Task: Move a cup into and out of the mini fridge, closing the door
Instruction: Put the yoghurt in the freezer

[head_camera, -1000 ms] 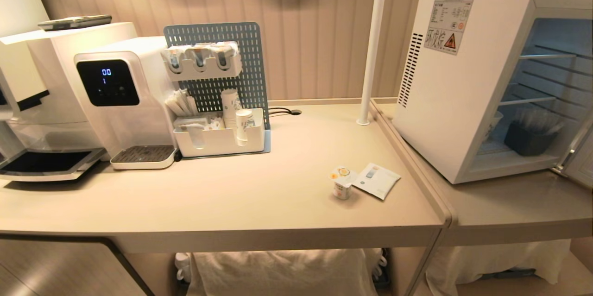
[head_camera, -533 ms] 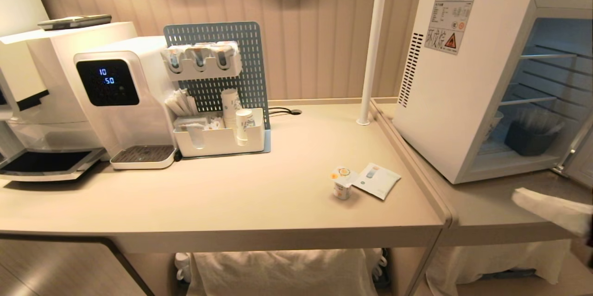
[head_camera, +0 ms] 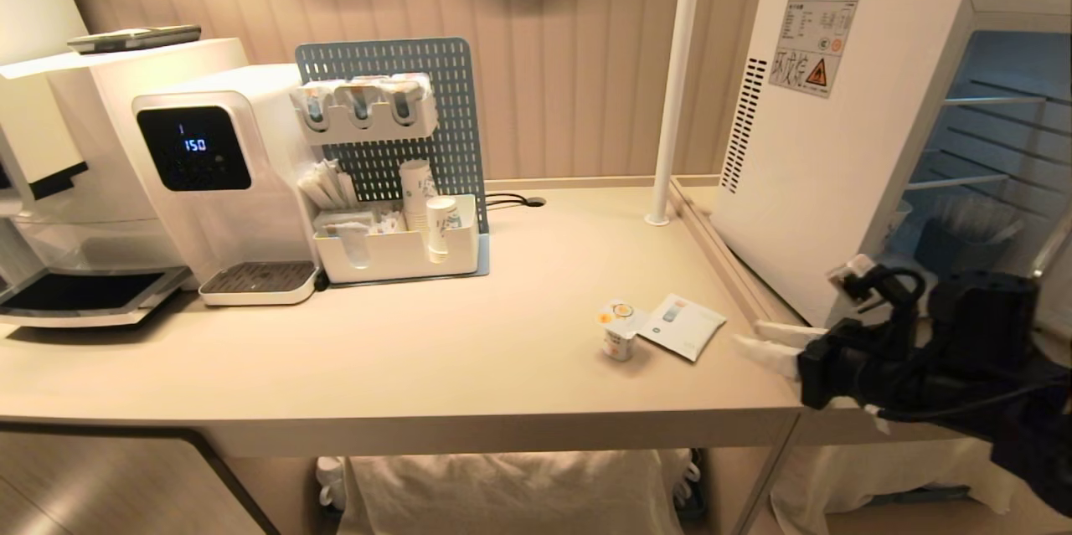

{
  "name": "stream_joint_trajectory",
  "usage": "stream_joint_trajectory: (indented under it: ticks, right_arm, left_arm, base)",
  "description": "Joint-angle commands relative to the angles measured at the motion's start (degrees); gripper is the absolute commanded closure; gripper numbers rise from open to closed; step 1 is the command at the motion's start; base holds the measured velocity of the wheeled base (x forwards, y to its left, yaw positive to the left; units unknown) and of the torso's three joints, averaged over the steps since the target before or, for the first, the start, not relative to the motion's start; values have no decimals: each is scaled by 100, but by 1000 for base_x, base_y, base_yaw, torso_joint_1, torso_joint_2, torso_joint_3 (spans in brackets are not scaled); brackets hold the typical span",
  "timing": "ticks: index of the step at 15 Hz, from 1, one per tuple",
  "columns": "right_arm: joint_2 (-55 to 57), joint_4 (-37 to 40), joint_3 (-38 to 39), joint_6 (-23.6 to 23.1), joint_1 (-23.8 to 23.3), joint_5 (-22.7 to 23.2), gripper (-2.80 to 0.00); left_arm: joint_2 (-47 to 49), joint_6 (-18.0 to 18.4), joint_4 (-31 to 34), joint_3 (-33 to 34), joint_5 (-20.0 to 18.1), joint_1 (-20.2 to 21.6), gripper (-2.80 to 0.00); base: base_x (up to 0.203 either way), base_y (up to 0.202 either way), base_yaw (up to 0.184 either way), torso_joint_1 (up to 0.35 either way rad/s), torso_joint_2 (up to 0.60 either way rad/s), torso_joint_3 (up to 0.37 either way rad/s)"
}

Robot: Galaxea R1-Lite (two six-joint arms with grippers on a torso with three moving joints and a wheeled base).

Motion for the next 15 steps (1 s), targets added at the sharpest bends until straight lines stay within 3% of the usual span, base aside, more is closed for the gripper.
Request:
stream_joint_trajectory:
  ticks: [1,3,8,12,15]
  right_arm:
    - [1406,-754,-416,-190,296,-299,-280]
    - [1711,-986,-702,-256,572,-608,-280]
    - [1989,-999,-874,-3,848,-676,-280]
    - [2420,-864,-1485,109,1041,-1136,-280]
    - [2439,-477,-1939,126,1143,-1223,-280]
  left_arm:
    - [9,-4,2,9,4,0,0]
    - [9,5,2,9,4,0,0]
    - [9,5,2,9,4,0,0]
    - [8,5,2,9,4,0,0]
    - [9,5,2,9,4,0,0]
  base:
    - [0,0,0,0,0,0]
    - [0,0,0,0,0,0]
    - [0,0,0,0,0,0]
    - [0,0,0,0,0,0]
    - [0,0,0,0,0,0]
